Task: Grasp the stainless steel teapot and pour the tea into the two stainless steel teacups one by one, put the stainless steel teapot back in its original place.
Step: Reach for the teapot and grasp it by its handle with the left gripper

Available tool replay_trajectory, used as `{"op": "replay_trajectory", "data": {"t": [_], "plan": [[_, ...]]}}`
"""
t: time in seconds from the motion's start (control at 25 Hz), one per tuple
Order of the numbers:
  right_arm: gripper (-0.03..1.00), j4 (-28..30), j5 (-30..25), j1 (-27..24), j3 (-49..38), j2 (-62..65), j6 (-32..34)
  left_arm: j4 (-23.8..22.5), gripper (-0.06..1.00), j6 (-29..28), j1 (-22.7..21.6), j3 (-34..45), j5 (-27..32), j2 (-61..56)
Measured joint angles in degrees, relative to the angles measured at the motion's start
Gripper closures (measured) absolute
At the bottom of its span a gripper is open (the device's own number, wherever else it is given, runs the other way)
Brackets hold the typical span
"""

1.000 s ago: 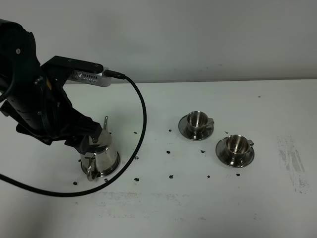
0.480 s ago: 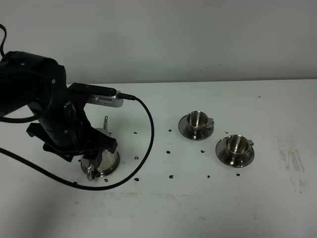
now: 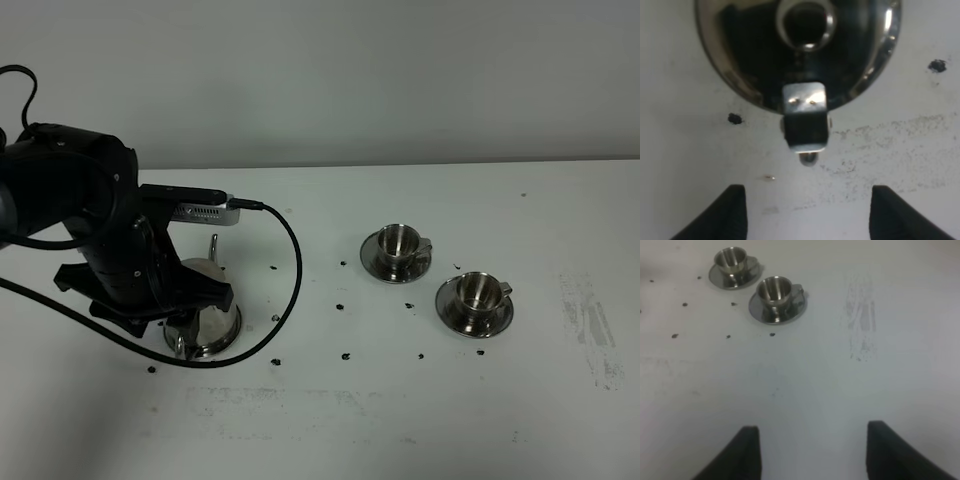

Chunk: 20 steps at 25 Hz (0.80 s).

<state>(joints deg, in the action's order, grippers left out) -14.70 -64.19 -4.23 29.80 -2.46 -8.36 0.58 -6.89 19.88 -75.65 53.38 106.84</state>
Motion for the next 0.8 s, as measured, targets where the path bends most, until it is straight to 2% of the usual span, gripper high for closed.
{"op": "replay_trajectory", "data": {"t": [0.4, 0.8], "plan": [[0.5, 0.0, 0.0, 0.0, 0.0, 0.0, 0.0, 0.2, 0.43, 0.0, -0.3, 0.0, -3.1, 2.9], [0.5, 0.0, 0.0, 0.0, 0.0, 0.0, 0.0, 3.2, 0.43, 0.3, -1.0, 0.0, -7.7, 5.7]]}}
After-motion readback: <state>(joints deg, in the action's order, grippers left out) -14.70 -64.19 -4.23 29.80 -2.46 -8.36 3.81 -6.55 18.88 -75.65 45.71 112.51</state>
